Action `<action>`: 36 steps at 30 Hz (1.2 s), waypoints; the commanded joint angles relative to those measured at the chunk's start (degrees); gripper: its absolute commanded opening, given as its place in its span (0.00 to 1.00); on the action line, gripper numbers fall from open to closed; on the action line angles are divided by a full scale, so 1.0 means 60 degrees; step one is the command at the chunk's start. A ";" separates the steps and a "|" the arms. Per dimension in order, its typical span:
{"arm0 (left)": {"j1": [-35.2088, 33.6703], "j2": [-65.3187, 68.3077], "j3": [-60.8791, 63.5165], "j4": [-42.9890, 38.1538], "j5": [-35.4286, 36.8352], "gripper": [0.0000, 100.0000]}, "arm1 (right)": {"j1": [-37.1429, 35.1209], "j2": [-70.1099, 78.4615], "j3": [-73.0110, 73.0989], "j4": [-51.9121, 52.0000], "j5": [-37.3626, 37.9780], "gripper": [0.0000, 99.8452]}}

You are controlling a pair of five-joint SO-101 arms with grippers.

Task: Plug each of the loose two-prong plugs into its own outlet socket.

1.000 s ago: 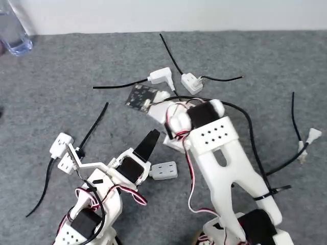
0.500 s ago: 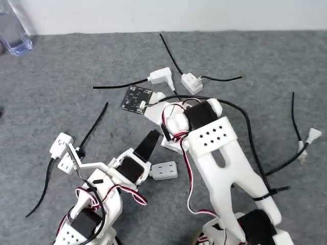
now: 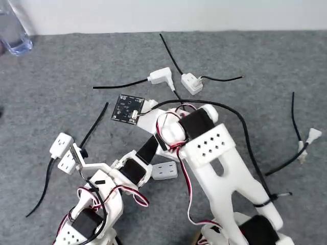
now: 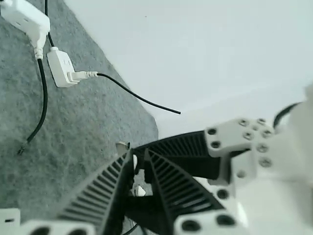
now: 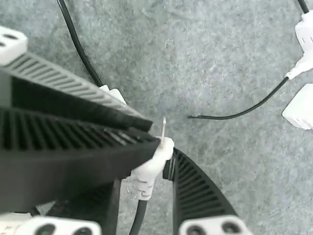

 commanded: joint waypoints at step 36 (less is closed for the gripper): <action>0.0293 -0.0015 -0.0037 0.0293 0.0044 0.04 | -0.0652 -0.0681 -0.2388 0.1590 -0.0440 0.01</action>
